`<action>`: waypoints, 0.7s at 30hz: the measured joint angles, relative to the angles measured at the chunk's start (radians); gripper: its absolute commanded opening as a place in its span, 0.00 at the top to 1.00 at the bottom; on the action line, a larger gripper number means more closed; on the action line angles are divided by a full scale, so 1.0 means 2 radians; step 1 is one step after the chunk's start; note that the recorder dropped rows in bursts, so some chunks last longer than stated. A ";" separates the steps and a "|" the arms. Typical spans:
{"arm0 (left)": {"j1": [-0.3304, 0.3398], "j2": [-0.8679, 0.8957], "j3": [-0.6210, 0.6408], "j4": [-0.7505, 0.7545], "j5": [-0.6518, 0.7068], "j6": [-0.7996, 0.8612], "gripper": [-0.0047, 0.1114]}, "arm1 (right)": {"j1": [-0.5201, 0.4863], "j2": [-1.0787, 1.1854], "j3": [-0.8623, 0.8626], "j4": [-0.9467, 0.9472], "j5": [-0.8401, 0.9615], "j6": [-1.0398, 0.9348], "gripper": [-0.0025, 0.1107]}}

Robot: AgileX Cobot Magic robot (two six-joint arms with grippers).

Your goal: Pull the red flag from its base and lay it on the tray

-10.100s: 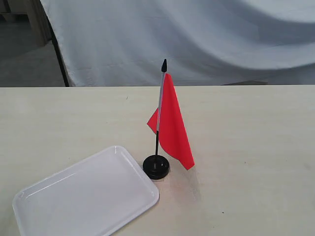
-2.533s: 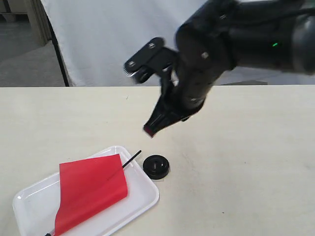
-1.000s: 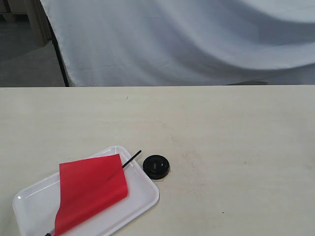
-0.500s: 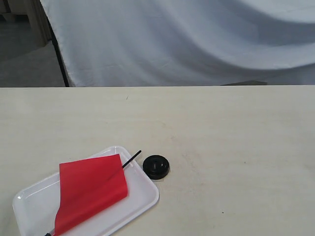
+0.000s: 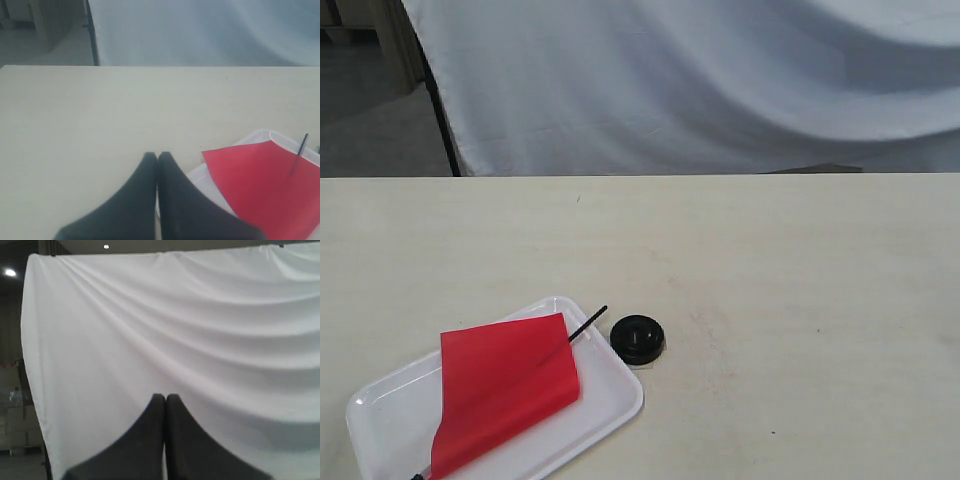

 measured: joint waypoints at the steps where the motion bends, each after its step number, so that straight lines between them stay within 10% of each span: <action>1: 0.000 0.000 0.000 0.000 0.000 0.000 0.96 | 0.000 0.000 0.012 0.000 -0.001 0.001 0.98; 21: 0.000 0.000 0.000 0.000 0.000 0.000 0.96 | 0.000 0.000 0.119 0.026 0.117 -0.017 0.98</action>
